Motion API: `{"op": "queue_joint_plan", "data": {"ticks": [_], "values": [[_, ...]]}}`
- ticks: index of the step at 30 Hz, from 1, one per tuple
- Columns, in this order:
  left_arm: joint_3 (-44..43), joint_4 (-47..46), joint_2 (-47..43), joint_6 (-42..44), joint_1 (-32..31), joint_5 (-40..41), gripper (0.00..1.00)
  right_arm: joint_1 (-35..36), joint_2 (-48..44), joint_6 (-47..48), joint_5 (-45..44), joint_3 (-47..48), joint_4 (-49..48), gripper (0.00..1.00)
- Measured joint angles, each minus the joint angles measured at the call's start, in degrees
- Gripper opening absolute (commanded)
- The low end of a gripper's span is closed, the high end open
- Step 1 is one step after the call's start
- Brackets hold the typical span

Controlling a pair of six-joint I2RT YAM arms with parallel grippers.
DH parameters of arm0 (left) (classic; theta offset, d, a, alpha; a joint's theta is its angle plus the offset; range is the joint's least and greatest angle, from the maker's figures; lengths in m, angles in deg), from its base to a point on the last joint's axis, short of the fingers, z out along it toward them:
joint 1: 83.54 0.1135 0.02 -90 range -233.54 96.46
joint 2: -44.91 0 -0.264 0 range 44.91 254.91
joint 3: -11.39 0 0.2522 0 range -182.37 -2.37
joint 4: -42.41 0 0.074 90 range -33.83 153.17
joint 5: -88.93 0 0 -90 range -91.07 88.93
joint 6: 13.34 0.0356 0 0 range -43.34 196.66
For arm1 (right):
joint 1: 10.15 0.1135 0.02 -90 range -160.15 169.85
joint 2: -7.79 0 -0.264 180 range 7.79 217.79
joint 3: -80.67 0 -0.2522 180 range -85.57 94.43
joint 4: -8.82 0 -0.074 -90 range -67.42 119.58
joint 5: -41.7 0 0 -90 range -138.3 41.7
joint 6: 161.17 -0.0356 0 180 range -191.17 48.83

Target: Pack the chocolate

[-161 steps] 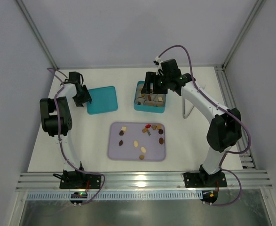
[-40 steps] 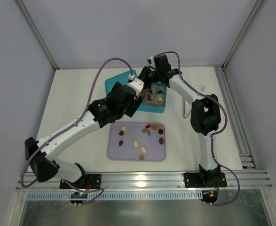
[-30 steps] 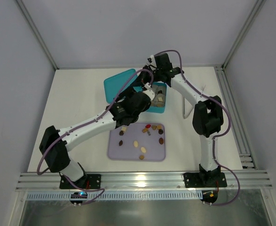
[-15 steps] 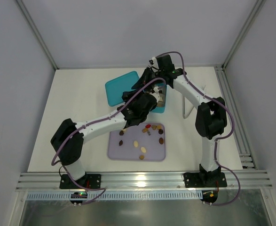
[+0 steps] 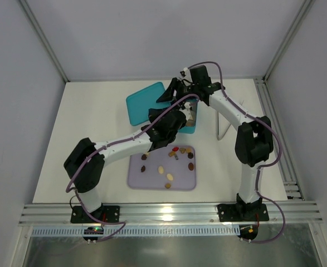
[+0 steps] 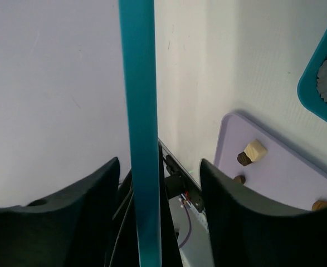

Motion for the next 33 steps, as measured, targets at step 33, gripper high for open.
{"op": "queue_joint_plan", "data": {"ticks": [33], "values": [[-30.21, 12.13, 7.56, -67.23, 31.80, -92.89, 0.00, -20.09, -23.08, 3.69, -18.47, -29.94, -17.09, 1.00]]}}
